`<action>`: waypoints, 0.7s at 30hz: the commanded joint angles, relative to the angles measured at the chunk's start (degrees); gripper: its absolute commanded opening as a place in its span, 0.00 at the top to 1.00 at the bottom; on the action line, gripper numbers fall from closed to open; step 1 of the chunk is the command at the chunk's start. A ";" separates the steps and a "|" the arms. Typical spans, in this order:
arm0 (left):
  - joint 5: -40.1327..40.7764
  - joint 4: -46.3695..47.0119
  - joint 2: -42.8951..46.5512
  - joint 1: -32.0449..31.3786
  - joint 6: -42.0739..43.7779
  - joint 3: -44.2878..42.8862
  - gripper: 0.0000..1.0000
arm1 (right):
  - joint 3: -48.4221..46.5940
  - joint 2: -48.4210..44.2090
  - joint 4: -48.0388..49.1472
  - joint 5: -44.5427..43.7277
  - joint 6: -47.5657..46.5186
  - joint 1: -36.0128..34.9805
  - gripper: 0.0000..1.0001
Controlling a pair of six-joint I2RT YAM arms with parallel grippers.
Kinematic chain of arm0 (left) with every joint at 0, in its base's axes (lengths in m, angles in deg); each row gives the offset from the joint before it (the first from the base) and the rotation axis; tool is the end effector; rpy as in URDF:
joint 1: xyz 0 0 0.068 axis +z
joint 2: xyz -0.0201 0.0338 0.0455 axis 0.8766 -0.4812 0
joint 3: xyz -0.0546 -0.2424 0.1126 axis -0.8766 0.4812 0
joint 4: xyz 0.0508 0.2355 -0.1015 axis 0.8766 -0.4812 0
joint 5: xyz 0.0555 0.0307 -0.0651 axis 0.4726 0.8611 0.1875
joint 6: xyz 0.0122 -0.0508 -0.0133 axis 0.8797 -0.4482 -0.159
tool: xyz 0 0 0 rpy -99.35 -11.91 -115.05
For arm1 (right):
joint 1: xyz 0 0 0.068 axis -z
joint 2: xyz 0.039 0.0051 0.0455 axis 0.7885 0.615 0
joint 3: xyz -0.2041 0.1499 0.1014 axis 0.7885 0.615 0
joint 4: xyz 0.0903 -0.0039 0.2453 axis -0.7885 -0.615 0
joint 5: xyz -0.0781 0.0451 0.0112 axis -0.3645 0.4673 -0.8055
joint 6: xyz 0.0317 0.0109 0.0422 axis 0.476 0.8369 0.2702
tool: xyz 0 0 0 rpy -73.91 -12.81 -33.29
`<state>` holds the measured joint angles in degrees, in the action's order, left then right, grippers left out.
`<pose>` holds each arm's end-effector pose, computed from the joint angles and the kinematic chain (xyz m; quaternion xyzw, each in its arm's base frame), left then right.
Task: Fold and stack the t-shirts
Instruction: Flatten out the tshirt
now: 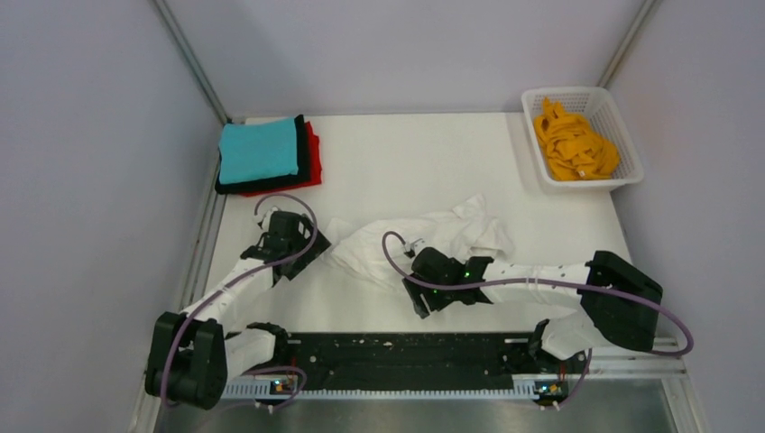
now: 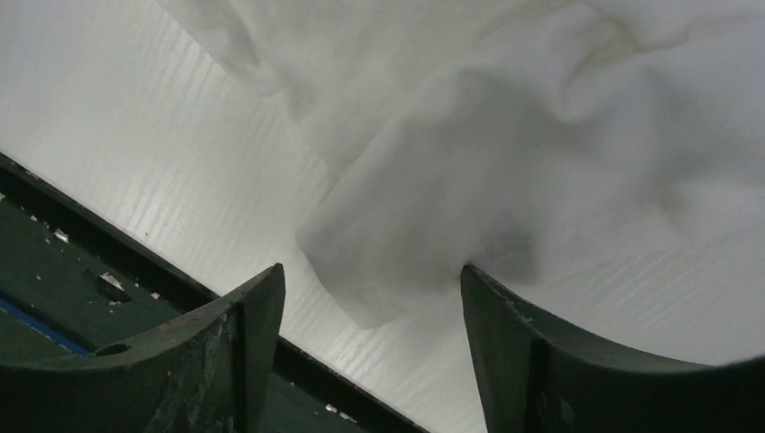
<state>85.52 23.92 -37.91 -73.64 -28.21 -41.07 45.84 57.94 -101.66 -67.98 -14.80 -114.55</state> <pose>0.2000 -0.0409 0.1740 -0.3270 0.8867 -0.1371 0.2967 0.1193 0.2227 0.1621 -0.2716 0.9301 0.1437 0.2012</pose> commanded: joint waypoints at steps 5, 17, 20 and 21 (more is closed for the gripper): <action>-3.08 4.91 -3.32 0.27 0.22 -0.06 0.01 | -0.18 2.01 -3.93 -7.77 3.89 -0.30 0.74; -6.62 8.88 -9.17 -0.34 -0.34 0.23 0.14 | 1.67 -21.95 -8.86 -19.35 4.83 7.19 1.00; -6.74 8.88 -11.34 -1.46 -0.70 -0.04 0.26 | 2.61 -27.45 -9.97 -19.84 3.91 8.42 1.00; -6.73 8.70 -12.09 -1.96 -0.64 -0.13 0.30 | 2.65 -28.81 -10.65 -20.39 3.88 8.62 1.00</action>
<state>80.61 33.62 -46.20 -74.06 -28.29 -41.64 47.17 34.05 -109.94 -85.05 -9.95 -107.01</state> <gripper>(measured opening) 0.763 0.011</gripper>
